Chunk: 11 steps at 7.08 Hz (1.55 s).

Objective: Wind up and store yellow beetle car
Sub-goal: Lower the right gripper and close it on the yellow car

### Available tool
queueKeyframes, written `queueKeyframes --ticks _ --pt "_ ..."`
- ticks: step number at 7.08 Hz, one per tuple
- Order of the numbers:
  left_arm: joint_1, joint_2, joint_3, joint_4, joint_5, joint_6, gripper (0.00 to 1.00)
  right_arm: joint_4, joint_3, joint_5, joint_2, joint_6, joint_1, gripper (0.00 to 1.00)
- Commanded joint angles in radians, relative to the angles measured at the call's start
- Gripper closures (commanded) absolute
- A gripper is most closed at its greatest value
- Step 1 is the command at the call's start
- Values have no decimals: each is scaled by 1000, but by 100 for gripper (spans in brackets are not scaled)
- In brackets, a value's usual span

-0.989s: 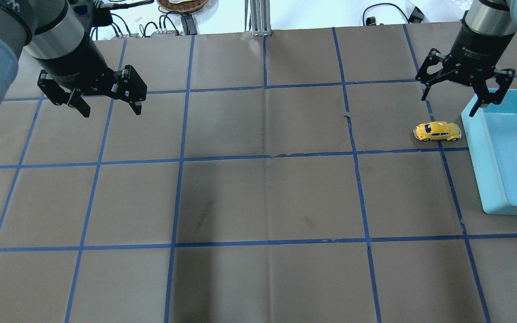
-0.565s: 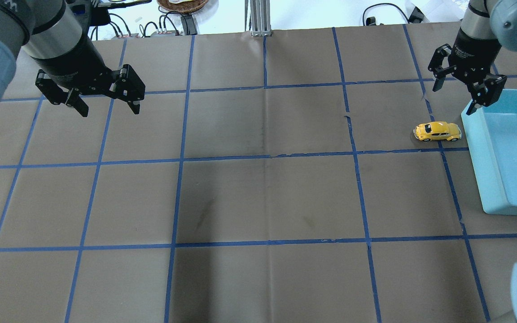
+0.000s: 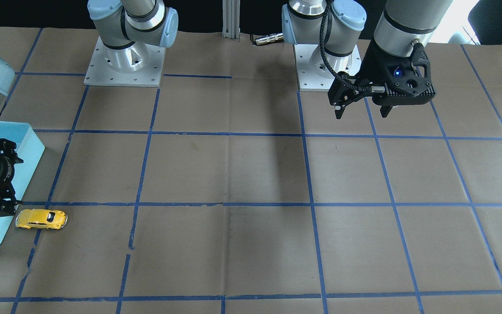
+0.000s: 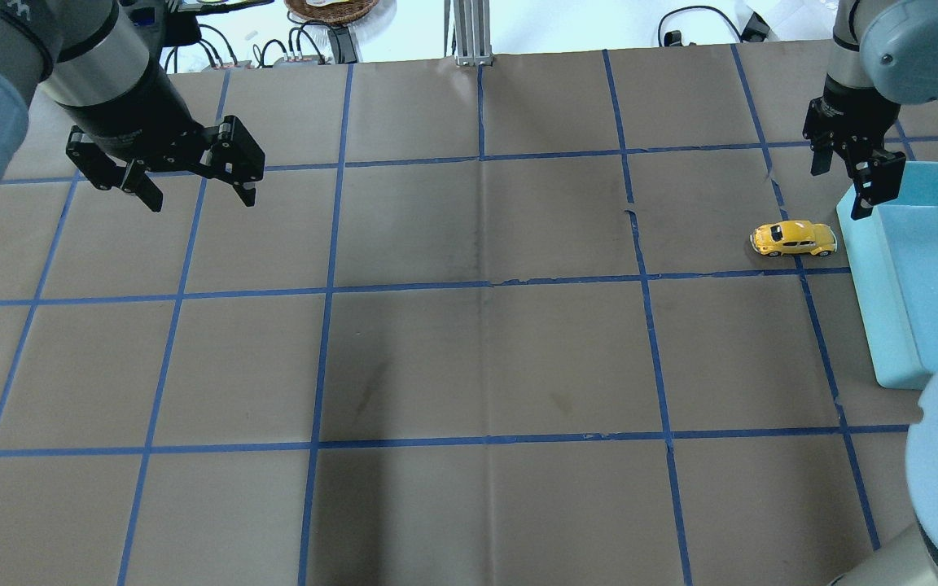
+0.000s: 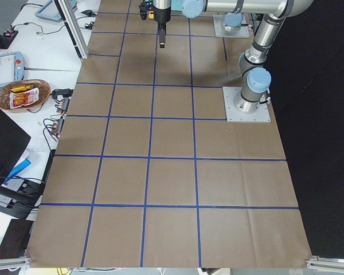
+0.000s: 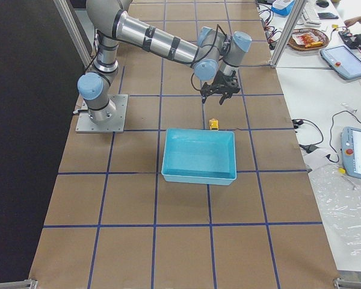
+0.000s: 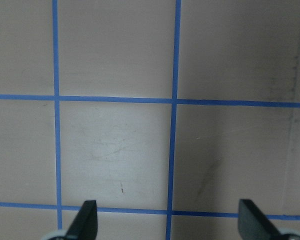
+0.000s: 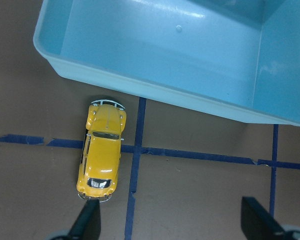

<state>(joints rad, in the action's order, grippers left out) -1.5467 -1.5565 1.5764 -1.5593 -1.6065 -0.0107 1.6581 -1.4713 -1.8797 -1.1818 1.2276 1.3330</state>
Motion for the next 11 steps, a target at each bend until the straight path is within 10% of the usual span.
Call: queueKeyframes --ticks 1,11 --pt "-3 4 1 -2 6 -2 0 15 37 -6 55 38 0 1" --pt "3 3 1 -2 8 0 0 322 -66 82 241 36 -44 2"
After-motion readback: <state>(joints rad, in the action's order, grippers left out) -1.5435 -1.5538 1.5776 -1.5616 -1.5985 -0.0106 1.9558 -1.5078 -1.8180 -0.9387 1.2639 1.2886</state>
